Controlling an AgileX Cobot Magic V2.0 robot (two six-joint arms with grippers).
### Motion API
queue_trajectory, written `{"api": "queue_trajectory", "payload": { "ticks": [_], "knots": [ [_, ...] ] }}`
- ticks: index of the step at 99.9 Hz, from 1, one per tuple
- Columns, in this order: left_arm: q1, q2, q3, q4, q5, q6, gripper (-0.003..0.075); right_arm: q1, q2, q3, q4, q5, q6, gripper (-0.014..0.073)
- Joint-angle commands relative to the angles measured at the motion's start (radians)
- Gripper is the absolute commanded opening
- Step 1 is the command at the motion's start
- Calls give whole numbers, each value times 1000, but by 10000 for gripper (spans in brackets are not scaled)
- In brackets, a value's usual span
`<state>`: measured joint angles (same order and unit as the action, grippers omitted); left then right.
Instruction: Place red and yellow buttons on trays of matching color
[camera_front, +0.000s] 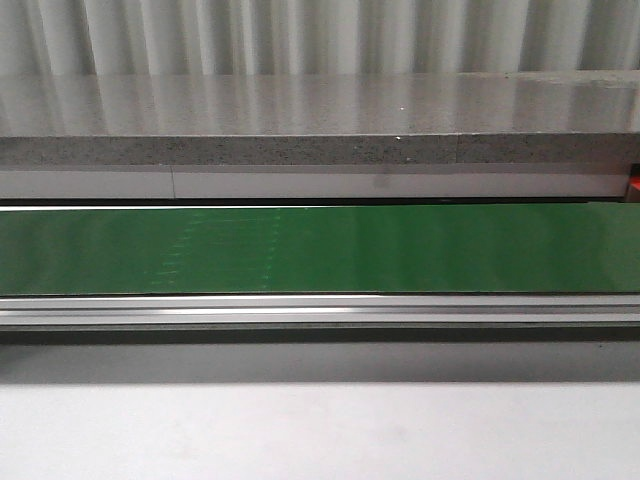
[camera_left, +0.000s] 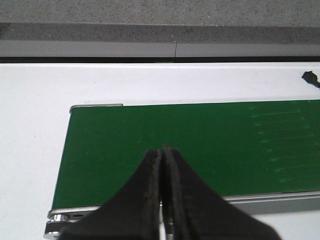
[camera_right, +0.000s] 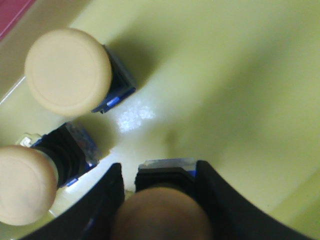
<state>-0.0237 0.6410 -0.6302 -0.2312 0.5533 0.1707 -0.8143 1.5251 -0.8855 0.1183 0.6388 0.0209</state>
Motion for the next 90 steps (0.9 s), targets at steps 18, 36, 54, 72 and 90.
{"api": "queue_trajectory", "payload": {
  "ticks": [18,36,54,72,90],
  "knots": [
    [-7,0,-26,-20,-67,3,-20,-5,-28,-19,2,-44,2,117],
    [-7,0,-26,-20,-67,3,-20,-5,-26,-19,2,-55,2,214],
    [-7,0,-26,-20,-67,3,-20,-5,-26,-19,2,-65,2,232],
    [-7,0,-26,-20,-67,3,-20,-5,-13,-16,3,-66,3,232],
    [-7,0,-26,-20,-67,3,-20,-5,46,-11,14,-63,5,232]
  ]
}}
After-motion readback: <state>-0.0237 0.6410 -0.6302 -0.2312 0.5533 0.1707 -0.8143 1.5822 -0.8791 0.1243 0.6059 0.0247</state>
